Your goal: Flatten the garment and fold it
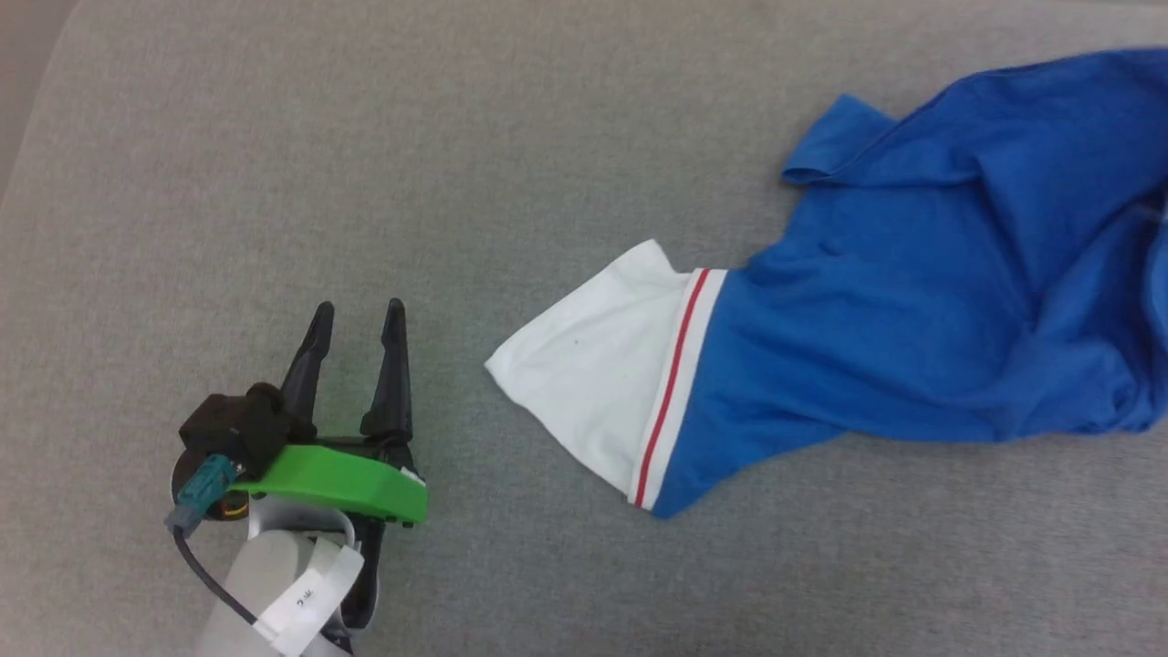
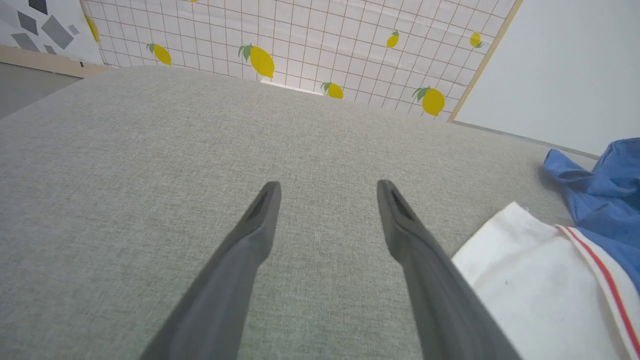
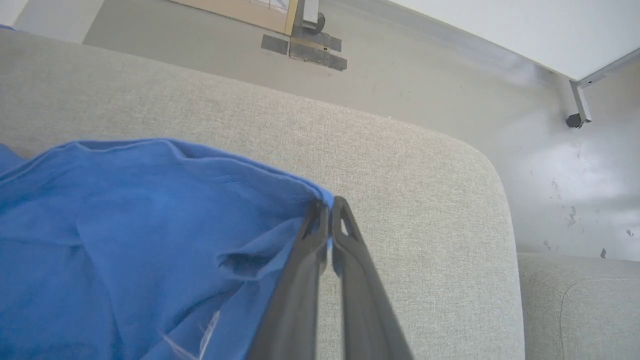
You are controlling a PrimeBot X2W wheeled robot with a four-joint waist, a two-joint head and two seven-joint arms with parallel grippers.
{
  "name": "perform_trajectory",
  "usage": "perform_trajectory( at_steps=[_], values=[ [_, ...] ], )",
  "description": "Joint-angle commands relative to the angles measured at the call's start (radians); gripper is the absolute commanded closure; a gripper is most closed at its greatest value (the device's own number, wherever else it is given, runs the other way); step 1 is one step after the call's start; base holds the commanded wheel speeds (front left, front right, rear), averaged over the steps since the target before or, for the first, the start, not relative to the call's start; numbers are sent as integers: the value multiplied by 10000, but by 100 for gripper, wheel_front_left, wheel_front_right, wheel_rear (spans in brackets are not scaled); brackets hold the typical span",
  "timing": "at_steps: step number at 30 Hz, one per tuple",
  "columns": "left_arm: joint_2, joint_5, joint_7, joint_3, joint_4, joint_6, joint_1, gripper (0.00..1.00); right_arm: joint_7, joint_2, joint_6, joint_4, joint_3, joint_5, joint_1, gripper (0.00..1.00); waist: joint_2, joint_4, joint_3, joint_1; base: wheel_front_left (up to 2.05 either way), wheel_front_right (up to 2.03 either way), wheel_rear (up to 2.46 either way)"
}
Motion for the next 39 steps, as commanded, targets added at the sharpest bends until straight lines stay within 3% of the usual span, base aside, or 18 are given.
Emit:
perform_trajectory(
  at_steps=[1,5,6,7,12,18,29,33,39],
  values=[
    [-31,-55,-58,-15,60,-45,-173,0,81,156,-13,203,-75,-206,33,100,0,319,350,-1,0,0,0],
    [-66,-44,-71,-37,179,-75,-210,0,288,548,-13,645,-499,-591,397,100,0,332,313,-1,0,0,0],
    [-75,-37,-73,-45,209,-78,-211,0,233,637,-13,708,-568,-655,484,85,0,323,268,-1,0,0,0],
    [-82,-33,-75,-45,246,-80,-200,0,162,733,-13,779,-622,-712,573,0,0,300,201,-1,0,0,0],
    [-66,-26,-82,-50,399,-116,-155,0,-813,953,-13,665,-783,-709,686,0,0,159,-224,-1,0,0,0],
    [5,-26,-87,15,531,-107,101,0,-3020,1444,-13,26,-1032,-119,982,0,0,-187,-1013,-1,0,0,0],
    [141,-61,28,-15,507,12,828,0,-7081,2446,-13,-1354,-1086,943,3880,0,0,-788,-2302,-1,0,0,0],
    [178,-75,130,-47,444,89,1053,0,-7892,2805,-13,-1862,-1207,998,5292,0,0,-867,-2659,-1,0,0,0],
    [168,-123,247,-110,325,192,1324,0,-8178,3577,-13,-2532,-1482,1237,7109,0,0,-911,-3013,-1,0,0,0]
  ],
)
